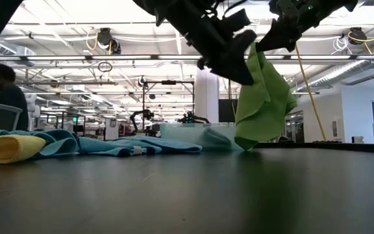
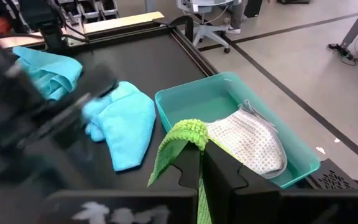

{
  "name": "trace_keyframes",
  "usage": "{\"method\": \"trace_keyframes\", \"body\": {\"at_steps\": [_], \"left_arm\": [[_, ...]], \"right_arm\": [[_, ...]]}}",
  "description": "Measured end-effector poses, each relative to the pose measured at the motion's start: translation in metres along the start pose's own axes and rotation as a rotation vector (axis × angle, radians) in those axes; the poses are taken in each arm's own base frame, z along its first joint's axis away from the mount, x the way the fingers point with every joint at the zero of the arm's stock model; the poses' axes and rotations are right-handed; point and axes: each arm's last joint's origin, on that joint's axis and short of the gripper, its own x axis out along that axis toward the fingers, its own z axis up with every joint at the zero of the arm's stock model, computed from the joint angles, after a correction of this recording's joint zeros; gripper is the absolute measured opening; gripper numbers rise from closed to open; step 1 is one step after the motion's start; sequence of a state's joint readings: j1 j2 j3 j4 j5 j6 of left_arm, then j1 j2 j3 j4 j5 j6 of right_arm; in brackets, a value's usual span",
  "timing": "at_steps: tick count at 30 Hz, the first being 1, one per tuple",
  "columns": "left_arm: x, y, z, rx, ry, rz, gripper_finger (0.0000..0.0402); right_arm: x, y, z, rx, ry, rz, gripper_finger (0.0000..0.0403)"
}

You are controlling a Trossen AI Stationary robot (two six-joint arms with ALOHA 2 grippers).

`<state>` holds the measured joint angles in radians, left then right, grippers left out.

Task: Fold microfiber towels
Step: Fold the green microfiber towel

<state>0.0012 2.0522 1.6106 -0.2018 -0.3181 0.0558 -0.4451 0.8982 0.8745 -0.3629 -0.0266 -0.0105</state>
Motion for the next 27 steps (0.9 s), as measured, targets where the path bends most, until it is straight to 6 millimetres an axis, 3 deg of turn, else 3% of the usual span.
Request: {"method": "trace_keyframes", "body": {"at_steps": [7,10,16,27], "left_arm": [[0.022,-0.029,-0.021,0.2,0.046,0.021,0.0124],[0.023,-0.034,-0.02,0.224,0.023,0.068,0.0124],[0.023,-0.025,-0.015,0.201,0.003,0.226,0.0124],[0.025,-0.02,-0.011,0.112,-0.037,0.209,0.0124]], "right_arm": [[0.001,0.0,0.001,0.001,-0.009,-0.004,0.0],[0.002,0.0,0.001,0.006,-0.003,-0.001,0.0],[0.006,0.0,0.0,0.01,0.009,-0.001,0.0],[0.009,0.0,0.003,0.009,-0.022,0.0,0.0]]}}
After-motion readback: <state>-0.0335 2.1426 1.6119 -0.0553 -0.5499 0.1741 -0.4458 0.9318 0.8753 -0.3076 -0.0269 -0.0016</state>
